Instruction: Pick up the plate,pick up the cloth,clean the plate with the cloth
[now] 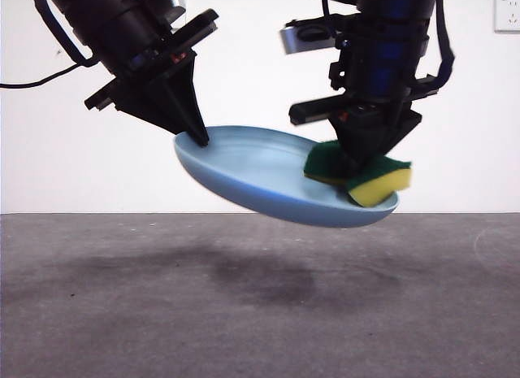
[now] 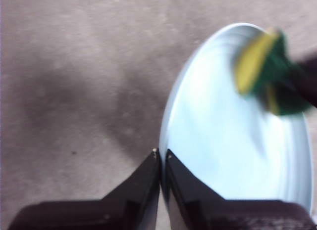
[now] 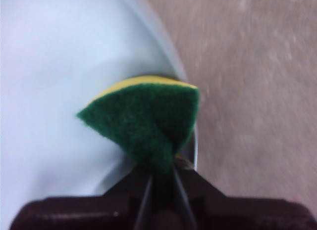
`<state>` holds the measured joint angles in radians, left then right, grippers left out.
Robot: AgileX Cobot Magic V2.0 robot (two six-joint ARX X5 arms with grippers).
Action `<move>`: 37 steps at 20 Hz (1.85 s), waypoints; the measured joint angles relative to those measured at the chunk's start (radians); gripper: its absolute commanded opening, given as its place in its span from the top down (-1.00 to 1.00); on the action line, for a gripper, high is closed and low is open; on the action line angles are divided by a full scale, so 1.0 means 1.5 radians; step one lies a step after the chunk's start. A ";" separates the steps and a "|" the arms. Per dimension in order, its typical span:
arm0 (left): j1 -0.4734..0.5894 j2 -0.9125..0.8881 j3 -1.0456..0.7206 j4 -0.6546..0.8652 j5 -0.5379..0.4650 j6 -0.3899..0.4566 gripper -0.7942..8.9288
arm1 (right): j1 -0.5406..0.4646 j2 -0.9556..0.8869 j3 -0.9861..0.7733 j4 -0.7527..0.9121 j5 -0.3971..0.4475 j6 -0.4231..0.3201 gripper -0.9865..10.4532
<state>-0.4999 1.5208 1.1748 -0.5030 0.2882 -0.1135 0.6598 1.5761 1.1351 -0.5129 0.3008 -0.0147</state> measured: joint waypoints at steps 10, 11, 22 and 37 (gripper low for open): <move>0.003 0.002 -0.001 0.061 0.038 -0.034 0.85 | 0.018 -0.005 0.003 0.132 -0.301 0.035 0.85; 0.001 0.002 -0.002 0.066 0.039 -0.037 0.85 | 0.038 -0.006 0.005 0.112 -0.301 0.037 0.85; 0.002 0.003 -0.002 0.056 0.040 -0.038 0.85 | 0.033 -0.007 0.007 -0.154 0.097 -0.003 0.84; 0.003 0.002 -0.002 0.026 -0.042 0.014 0.85 | 0.018 -0.010 0.006 0.082 -0.320 0.071 0.84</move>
<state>-0.4961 1.5242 1.1721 -0.4633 0.2245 -0.0929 0.6861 1.5608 1.1439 -0.3901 -0.1795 0.0914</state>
